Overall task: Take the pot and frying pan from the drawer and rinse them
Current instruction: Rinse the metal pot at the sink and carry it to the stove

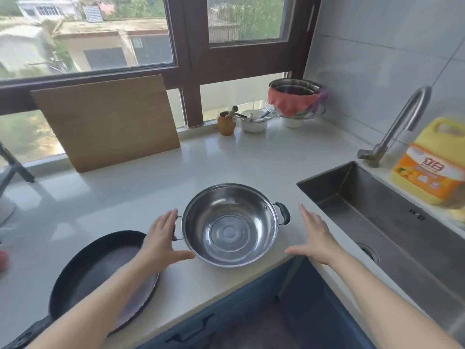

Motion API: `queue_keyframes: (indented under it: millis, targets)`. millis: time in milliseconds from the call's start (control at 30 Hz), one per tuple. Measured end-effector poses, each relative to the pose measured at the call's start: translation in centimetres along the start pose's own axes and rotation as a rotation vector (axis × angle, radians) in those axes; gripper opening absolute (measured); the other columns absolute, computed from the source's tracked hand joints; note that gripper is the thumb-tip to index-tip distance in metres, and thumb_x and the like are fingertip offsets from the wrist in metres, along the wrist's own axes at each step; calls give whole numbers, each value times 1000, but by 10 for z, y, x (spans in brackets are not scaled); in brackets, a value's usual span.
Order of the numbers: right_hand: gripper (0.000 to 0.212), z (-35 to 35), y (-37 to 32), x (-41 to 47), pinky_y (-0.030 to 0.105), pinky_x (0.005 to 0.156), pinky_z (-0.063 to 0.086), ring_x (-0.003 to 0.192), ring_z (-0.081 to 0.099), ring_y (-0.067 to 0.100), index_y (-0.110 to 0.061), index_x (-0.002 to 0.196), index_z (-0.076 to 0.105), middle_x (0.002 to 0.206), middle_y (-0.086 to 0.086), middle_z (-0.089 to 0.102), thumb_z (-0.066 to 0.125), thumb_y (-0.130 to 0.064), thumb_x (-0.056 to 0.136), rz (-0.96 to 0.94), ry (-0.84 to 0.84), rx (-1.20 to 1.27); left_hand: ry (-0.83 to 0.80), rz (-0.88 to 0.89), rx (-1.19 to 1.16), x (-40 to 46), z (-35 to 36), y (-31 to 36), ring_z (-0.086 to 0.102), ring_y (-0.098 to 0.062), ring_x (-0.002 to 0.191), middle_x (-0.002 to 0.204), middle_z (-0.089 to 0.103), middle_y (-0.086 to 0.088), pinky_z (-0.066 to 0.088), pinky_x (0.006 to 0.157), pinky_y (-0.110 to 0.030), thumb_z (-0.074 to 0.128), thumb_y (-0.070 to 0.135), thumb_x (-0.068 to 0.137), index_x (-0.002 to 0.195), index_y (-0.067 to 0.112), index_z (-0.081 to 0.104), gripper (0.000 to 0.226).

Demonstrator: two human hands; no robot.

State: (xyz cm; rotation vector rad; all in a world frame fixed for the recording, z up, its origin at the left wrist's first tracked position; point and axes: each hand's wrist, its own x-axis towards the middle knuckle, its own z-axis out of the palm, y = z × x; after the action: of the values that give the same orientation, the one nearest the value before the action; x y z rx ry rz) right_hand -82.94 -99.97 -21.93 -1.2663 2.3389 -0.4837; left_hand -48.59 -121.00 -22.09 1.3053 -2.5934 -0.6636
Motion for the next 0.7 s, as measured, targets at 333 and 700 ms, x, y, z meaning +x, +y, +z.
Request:
queue_keyframes:
  millis: [333,700]
  targets:
    - [145,-6,-3,105,45,122,14,150,0,14,-31,157,-10,164,-13,-2,84,-67,52,-323,-358,-161,-392,-40,55,63,-3,-20,0,-6,147,156,-1,20,12,120,-26,83,74,44,153,29,-15,153]
    - [152,-3,4,129,38,122,9,148,-3,12,-33,153,-22,159,-16,-3,88,-62,53,-424,-484,-46,-501,-73,72,66,-1,-17,0,5,139,147,-5,29,19,108,-9,86,64,38,141,27,-38,166]
